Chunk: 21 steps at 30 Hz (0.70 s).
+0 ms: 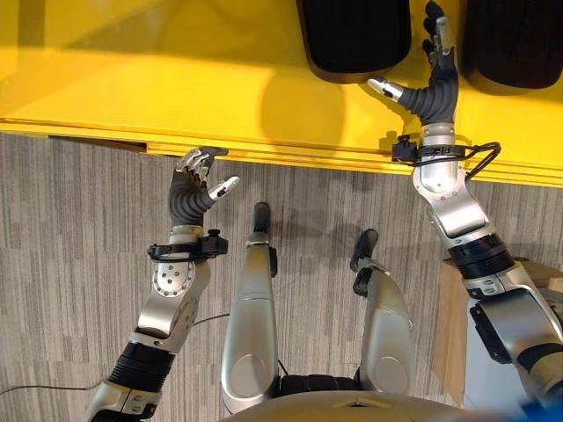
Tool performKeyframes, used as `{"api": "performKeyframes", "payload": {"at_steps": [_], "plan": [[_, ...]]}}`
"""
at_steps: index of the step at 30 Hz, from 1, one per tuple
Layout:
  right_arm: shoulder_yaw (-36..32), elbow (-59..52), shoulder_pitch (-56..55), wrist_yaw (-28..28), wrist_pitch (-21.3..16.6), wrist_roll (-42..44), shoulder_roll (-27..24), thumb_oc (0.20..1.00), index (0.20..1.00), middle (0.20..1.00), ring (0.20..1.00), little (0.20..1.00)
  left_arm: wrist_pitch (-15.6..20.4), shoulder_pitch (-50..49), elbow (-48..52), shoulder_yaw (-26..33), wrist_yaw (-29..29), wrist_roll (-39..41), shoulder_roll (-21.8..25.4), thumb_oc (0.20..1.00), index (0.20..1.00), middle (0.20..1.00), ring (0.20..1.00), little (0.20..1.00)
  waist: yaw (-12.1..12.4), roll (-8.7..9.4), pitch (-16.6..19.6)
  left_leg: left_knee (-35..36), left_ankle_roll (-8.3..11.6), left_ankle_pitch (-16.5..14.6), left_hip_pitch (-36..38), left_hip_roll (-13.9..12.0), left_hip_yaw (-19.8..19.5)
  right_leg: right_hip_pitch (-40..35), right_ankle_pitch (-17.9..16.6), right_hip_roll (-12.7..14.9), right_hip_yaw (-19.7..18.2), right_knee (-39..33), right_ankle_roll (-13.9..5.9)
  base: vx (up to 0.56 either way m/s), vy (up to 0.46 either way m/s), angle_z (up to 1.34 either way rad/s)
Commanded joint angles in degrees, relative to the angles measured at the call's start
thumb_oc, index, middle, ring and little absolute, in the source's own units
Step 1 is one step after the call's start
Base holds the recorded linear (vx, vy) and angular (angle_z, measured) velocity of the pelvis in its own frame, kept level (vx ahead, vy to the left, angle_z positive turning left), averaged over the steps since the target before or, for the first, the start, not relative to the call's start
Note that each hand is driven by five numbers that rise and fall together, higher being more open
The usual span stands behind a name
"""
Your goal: Move parts from the plastic box to the shelf.
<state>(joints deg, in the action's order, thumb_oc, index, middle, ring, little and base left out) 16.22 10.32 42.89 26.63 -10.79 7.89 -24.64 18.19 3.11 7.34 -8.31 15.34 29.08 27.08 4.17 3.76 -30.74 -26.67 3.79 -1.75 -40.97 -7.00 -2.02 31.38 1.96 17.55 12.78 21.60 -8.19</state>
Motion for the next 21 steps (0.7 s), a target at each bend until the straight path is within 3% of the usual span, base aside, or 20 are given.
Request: {"api": "performKeyframes", "payload": {"at_steps": [1, 9, 21], "plan": [[-0.56, 1.32, 3.13, -3.15, -3.52, 6.21, -0.26, 1.000, 1.000, 1.000, 1.000, 1.000, 2.82, -1.15, 4.57, 2.86, -1.74, 1.71, 0.14, 1.000, 1.000, 1.000, 1.000, 1.000, 0.74, -0.62, 1.66, 0.02, 0.43, -2.15, 0.26, -0.91, -0.53, -4.02, 2.31, 0.52, -0.28, 1.94, -0.86, 0.00, 0.000, 0.00], [1.48, 6.49, 6.41, -6.09, -3.88, 13.09, 0.66, 1.000, 1.000, 1.000, 1.000, 1.000, 2.66, -1.04, 4.25, 2.70, -2.80, 2.84, 0.40, 1.000, 1.000, 1.000, 1.000, 1.000, 1.97, -0.90, 1.27, 0.37, 0.49, -1.83, 0.42, -0.79, -0.58, -4.43, 2.08, 0.64, 0.01, 1.81, -0.83, 0.00, 0.000, 0.00], [3.00, 4.21, 4.88, -7.84, -4.48, 14.26, 3.03, 1.000, 1.000, 1.000, 1.000, 1.000, 2.44, 0.34, 3.73, 1.98, -2.33, 2.34, -0.10, 1.000, 1.000, 1.000, 1.000, 1.000, 1.95, -0.90, 0.99, 0.44, 0.42, -1.67, 0.49, -0.77, -0.66, -4.38, 2.34, 0.67, 0.10, 2.15, -0.70, 0.00, 0.000, 0.00]]}}
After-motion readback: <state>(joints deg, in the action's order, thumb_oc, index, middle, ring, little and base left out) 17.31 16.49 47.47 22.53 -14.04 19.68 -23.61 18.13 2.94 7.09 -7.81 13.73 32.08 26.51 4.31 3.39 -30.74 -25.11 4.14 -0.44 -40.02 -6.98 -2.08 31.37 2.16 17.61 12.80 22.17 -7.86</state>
